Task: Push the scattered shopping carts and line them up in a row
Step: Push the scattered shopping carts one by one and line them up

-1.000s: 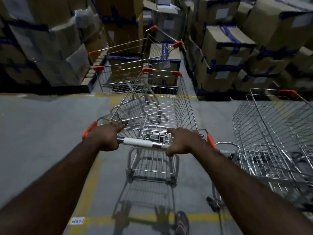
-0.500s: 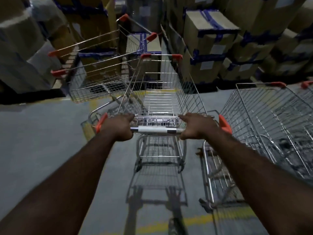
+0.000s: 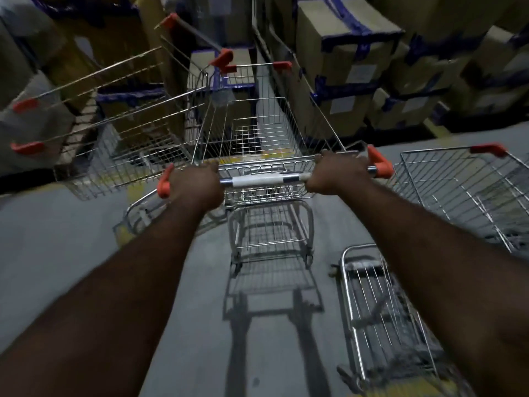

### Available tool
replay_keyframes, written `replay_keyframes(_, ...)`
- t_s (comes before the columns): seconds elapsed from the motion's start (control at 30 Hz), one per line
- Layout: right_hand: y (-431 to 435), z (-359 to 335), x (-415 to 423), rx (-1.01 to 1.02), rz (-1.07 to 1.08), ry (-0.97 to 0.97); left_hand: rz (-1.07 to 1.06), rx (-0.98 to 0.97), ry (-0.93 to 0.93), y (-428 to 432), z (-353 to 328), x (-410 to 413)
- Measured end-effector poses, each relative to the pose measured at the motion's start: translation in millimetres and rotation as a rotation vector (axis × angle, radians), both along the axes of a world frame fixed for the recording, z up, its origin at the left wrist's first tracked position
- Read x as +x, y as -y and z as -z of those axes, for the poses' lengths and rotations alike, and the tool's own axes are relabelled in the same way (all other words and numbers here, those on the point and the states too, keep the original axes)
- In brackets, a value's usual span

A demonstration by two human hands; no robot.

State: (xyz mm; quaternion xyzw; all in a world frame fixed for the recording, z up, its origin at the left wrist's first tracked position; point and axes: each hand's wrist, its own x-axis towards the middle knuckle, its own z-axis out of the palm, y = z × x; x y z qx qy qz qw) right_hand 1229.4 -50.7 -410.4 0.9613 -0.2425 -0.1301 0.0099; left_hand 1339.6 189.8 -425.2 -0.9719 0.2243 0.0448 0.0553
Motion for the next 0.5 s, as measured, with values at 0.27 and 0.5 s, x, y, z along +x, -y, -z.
replay_keyframes(0.27, 39, -13, 38, 0.045, -0.05, 0.005, -0.009, 0.06, -0.048, 39, 2, 46)
replay_keyframes(0.5, 46, -23, 39, 0.147, -0.009, -0.064, 0.007, 0.045, -0.132, 39, 4, 51)
